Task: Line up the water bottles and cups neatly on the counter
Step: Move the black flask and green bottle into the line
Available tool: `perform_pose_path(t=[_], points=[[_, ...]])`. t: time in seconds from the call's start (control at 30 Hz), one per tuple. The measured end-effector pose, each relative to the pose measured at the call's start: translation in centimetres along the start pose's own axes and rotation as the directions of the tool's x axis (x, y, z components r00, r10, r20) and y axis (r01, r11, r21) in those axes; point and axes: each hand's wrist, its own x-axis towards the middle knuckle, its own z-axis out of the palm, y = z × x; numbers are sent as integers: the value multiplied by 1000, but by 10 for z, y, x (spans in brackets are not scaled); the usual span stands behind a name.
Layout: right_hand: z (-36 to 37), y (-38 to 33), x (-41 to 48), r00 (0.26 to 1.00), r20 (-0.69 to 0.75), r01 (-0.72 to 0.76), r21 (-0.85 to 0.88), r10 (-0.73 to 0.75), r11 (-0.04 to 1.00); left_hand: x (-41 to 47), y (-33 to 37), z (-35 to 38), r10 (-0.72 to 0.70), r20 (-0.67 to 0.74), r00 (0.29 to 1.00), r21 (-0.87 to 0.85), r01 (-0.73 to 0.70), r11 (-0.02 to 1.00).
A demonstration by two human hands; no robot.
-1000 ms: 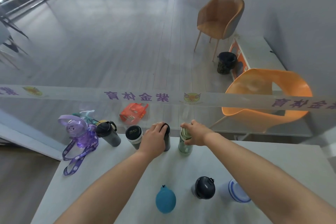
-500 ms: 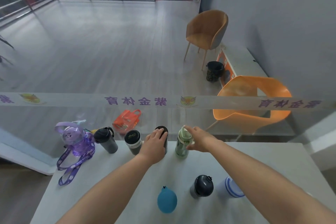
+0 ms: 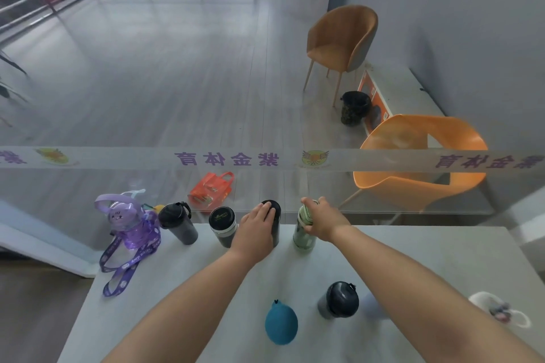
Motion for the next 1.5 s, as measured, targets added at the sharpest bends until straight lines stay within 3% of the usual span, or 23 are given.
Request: perform_pose_path(t=[0.37,1.2,1.5], points=[[-7,10,4,996,1,85,-41,-85,996,1,3,0,-18,-33,999,-45,17,999],[-4,21,9,994,-57,91,1,-91,996,2,5,-2,-33,1,999,-23,33,999],[-3,18,11,998,10,61,-6,-61,998,-1,5,1,-40,33,999,8,40,999]])
